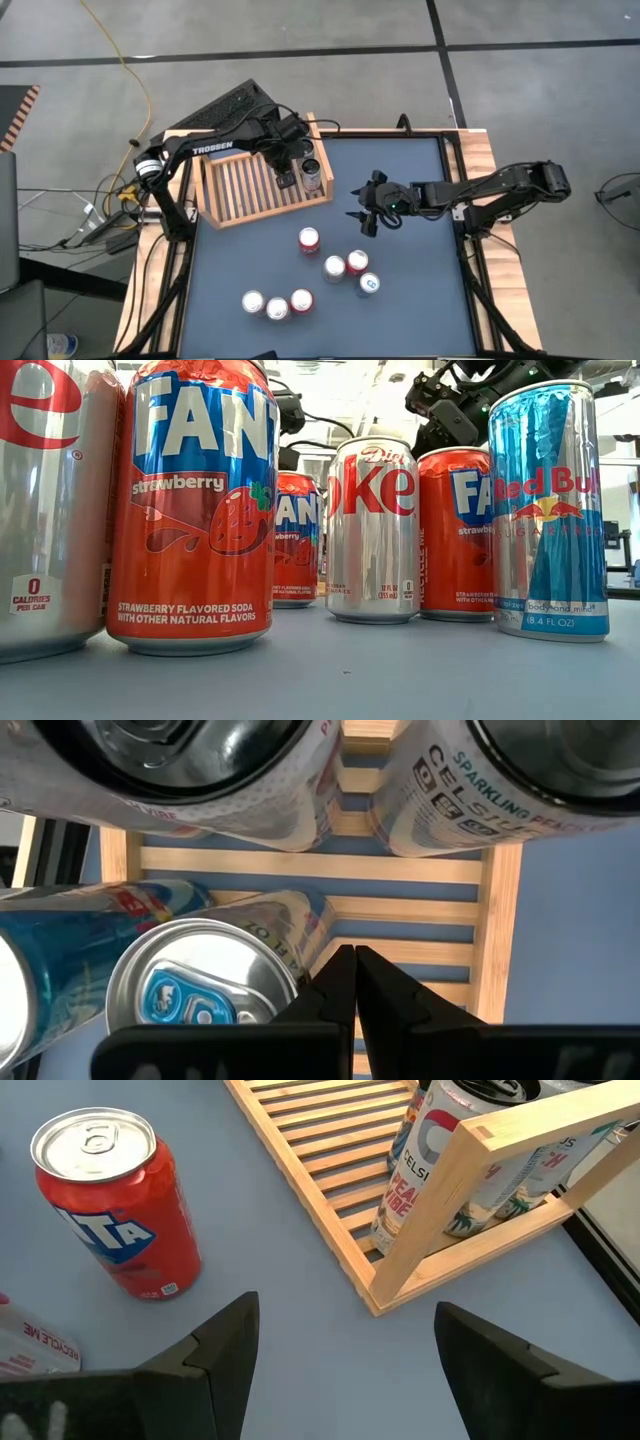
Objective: Place canned beverage on shelf
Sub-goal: Put the left blue soda can on the shelf aligned with the other blue soda can
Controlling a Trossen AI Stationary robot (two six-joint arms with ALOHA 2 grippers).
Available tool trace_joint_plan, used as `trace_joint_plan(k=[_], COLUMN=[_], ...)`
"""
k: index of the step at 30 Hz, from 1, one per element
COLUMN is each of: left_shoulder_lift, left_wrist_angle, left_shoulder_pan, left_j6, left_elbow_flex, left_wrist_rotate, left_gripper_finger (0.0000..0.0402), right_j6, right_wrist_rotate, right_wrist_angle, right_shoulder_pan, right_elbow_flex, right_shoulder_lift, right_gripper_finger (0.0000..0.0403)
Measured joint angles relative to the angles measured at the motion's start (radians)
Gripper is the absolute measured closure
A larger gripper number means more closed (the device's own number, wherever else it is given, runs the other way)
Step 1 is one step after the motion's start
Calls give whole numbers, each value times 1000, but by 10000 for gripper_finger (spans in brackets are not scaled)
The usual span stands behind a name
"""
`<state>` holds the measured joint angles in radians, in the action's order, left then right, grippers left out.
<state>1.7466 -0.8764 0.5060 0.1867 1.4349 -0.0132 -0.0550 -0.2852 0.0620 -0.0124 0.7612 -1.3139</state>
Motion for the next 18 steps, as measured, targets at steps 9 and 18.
trace_joint_plan(k=[9, 18], left_shoulder_lift=[0, 0], left_wrist_angle=[14, 7], left_shoulder_pan=[0, -3], left_j6=[-1, -19], left_elbow_flex=[0, 0], left_wrist_rotate=[-50, -15], left_gripper_finger=[401, 401], right_j6=[0, -5], right_wrist_rotate=[0, 0], right_wrist_angle=[0, 0], right_shoulder_pan=[0, 0], right_elbow_flex=[0, 0], right_shoulder_lift=[0, 0], right_gripper_finger=[127, 127])
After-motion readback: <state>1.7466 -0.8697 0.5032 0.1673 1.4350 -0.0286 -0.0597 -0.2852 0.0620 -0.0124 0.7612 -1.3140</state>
